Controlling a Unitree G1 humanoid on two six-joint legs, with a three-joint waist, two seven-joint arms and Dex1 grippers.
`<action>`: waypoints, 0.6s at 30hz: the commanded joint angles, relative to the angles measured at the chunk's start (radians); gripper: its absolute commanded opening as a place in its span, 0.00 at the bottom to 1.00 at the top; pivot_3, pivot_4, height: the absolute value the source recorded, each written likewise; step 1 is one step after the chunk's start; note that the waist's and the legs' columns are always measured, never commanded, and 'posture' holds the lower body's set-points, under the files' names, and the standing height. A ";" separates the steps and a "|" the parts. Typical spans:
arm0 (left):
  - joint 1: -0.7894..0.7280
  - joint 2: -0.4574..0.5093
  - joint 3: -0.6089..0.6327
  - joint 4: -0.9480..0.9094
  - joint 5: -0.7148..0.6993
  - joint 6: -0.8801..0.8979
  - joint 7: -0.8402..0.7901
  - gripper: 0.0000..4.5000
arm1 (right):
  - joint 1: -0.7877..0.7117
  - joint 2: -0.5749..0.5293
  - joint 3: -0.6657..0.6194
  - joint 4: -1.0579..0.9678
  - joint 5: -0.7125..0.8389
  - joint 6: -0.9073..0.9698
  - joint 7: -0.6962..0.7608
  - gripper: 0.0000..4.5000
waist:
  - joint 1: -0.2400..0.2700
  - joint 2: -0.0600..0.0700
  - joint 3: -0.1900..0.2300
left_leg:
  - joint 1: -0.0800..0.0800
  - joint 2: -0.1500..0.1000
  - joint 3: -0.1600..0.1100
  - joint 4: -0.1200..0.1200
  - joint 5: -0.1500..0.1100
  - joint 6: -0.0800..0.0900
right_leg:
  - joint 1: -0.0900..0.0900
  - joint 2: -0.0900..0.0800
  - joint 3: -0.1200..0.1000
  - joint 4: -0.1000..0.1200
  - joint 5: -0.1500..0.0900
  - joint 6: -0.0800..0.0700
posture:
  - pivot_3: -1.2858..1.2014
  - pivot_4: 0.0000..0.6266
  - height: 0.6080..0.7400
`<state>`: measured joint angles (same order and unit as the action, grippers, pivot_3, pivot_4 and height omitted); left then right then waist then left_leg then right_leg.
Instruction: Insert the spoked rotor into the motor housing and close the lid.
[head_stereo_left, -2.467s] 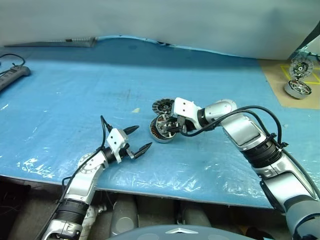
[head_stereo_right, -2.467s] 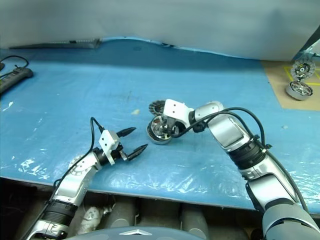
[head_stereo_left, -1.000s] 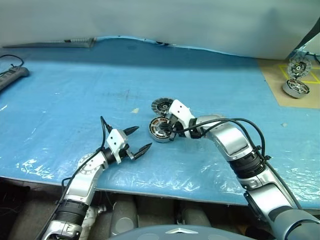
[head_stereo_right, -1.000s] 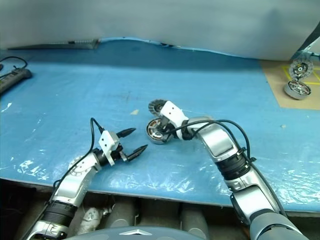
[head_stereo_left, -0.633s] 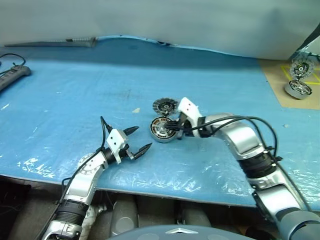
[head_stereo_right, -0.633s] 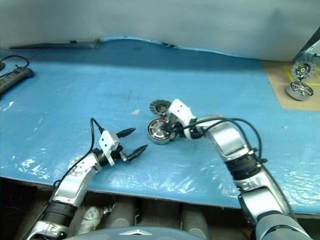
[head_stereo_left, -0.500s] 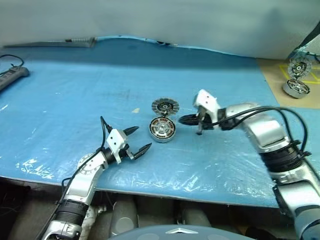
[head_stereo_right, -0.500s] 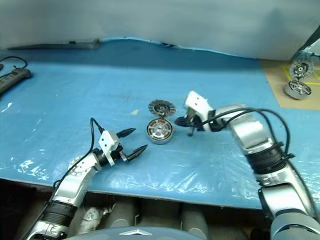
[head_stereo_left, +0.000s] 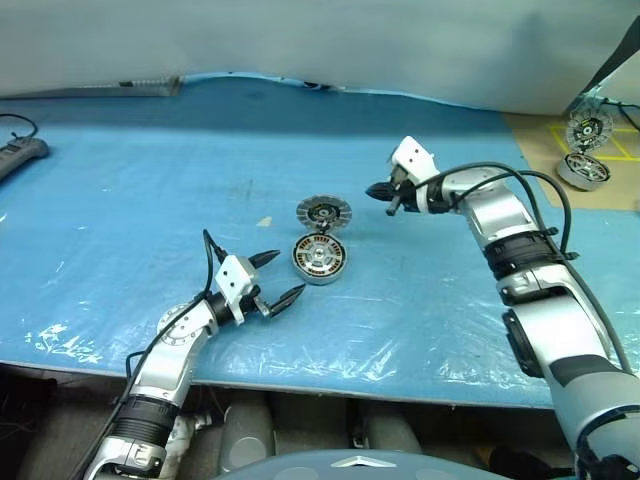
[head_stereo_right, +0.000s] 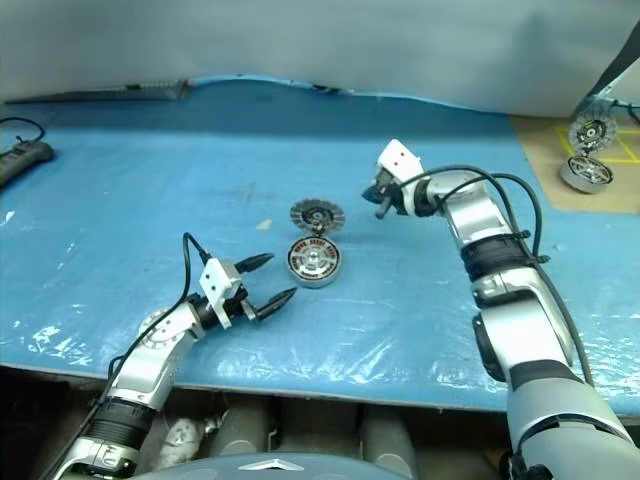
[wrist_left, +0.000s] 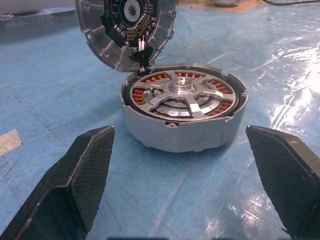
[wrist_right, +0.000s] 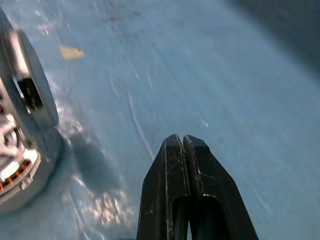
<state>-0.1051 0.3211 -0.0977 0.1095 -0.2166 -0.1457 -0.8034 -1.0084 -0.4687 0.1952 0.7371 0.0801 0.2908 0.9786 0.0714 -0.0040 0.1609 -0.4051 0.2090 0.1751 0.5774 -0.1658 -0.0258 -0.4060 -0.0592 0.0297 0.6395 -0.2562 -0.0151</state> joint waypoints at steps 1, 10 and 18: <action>0.004 0.011 0.009 -0.033 -0.011 -0.008 -0.005 1.00 | -0.067 0.040 -0.065 0.081 0.053 -0.014 0.059 0.01 | 0.000 0.000 0.000 | 0.000 0.000 0.000 0.000 0.000 0.000 | 0.000 0.000 0.000 0.000 0.000 0.000 | 0.52 0.24 1.00; 0.013 0.012 0.004 -0.064 -0.012 0.009 0.006 1.00 | -0.105 0.142 -0.106 0.203 0.117 0.087 0.261 0.01 | -0.001 0.000 0.000 | 0.000 0.001 0.000 0.001 -0.001 0.002 | 0.000 0.000 0.000 0.001 0.000 -0.001 | 0.52 0.24 1.00; 0.025 0.003 -0.004 -0.087 -0.011 0.027 0.016 1.00 | -0.068 0.175 -0.095 0.182 0.138 0.198 0.407 0.01 | 0.000 0.000 0.000 | 0.000 0.003 0.000 0.001 -0.002 0.003 | 0.000 0.000 -0.001 0.001 -0.001 -0.001 | 0.52 0.24 1.00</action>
<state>-0.0836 0.3263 -0.0974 0.0639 -0.2168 -0.1175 -0.7920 -1.0793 -0.2968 0.1075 0.9524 0.2003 0.4817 1.3570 0.0711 -0.0038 0.1611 -0.4054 0.2142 0.1751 0.5785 -0.1674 -0.0231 -0.4063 -0.0591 0.0290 0.6404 -0.2570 -0.0165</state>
